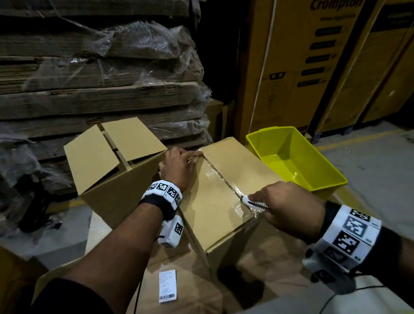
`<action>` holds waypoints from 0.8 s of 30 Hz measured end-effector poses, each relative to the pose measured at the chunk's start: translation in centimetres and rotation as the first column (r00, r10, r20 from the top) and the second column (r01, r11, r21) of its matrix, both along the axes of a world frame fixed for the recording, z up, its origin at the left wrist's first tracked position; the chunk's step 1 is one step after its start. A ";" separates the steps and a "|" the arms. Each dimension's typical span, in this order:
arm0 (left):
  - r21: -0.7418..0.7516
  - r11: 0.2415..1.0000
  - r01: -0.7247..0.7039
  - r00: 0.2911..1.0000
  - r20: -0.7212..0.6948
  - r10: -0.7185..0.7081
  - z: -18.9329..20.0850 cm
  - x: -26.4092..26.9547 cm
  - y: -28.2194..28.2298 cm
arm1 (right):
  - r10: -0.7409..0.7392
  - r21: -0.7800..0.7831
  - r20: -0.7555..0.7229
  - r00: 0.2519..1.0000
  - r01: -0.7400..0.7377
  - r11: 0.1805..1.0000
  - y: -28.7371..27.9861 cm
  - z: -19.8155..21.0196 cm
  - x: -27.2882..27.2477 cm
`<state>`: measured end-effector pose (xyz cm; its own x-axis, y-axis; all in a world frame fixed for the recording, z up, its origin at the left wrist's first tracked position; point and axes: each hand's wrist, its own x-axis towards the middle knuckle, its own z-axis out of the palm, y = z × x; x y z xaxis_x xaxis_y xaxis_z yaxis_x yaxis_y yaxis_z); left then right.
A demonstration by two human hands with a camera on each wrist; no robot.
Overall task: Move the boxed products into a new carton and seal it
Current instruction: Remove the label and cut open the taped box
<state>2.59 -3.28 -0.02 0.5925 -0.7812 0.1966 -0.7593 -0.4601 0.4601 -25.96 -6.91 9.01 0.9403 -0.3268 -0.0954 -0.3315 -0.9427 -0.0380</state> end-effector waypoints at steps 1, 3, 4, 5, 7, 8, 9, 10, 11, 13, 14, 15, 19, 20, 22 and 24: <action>-0.001 1.000 -0.006 1.000 0.006 0.006 -0.1 0.0 0.0 | -0.005 -0.008 -0.007 1.000 0.005 1.000 0.1 0.1 -0.2; -0.005 1.000 -0.021 1.000 0.017 0.021 -0.3 0.0 -0.1 | -0.029 0.000 -0.042 0.999 0.029 1.000 0.2 0.3 -0.7; -0.004 1.000 -0.026 0.999 0.020 0.026 -0.4 -0.1 -0.2 | -0.037 0.007 -0.034 0.999 0.037 0.999 0.2 0.3 -1.2; -0.002 1.000 -0.030 0.999 0.020 0.030 -0.4 0.0 -0.3 | -0.039 0.003 -0.029 0.999 0.039 0.999 0.2 0.3 -1.5; -0.004 0.999 -0.035 0.999 0.018 0.036 -0.4 -0.1 -0.3 | -0.040 -0.012 -0.030 0.999 0.039 0.999 0.5 0.3 -2.3; -0.005 0.999 -0.037 0.999 0.020 0.037 -0.4 -0.2 -0.4 | -0.036 -0.009 -0.024 0.999 0.036 0.999 0.6 0.1 -2.7; -0.004 0.999 -0.034 0.999 0.023 0.034 -0.3 -0.2 -0.4 | -0.031 0.009 -0.018 0.999 0.032 0.999 0.7 0.0 -3.2; -0.003 1.000 -0.029 0.999 0.025 0.029 -0.3 -0.3 -0.4 | -0.036 0.027 -0.023 0.999 0.037 0.999 0.7 -0.1 -3.6; -0.002 1.000 -0.023 0.999 0.028 0.024 -0.3 -0.4 -0.3 | -0.047 0.039 -0.023 0.999 0.048 0.998 0.9 0.0 -4.1; -0.006 1.000 -0.016 0.999 0.029 0.016 -0.3 -0.5 -0.2 | -0.061 0.045 -0.007 0.998 0.061 0.997 1.1 0.1 -5.0; -0.013 1.000 -0.017 0.999 0.028 0.018 -0.2 -0.7 -0.1 | -0.062 0.049 -0.021 0.998 0.063 0.997 1.3 0.0 -5.5; -0.018 1.000 -0.016 1.000 0.026 0.016 -0.2 -0.8 0.0 | -0.062 0.075 -0.046 0.997 0.065 0.995 1.5 -0.1 -6.0; -0.046 0.998 0.034 0.998 0.061 -0.032 0.1 -2.3 1.2 | -0.200 0.247 0.132 0.971 0.164 0.955 1.3 -0.6 -7.9; -0.059 0.996 0.066 0.996 0.069 -0.062 0.2 -3.0 1.6 | -0.231 0.264 0.212 0.950 0.173 0.949 0.9 -1.1 -8.1; -0.076 0.987 0.139 0.989 0.068 -0.134 0.4 -5.1 2.5 | -0.323 0.315 0.295 0.899 0.228 0.921 -0.3 -2.8 -7.7; -0.061 0.978 0.202 0.978 0.063 -0.198 0.6 -7.4 3.3 | -0.394 0.334 0.346 0.852 0.280 0.900 -1.4 -4.7 -6.4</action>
<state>-4.81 0.05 0.53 0.4121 -0.8669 0.2805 -0.8585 -0.2663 0.4383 -32.37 -8.32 4.31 0.7514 -0.6465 0.1322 -0.5299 -0.7106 -0.4630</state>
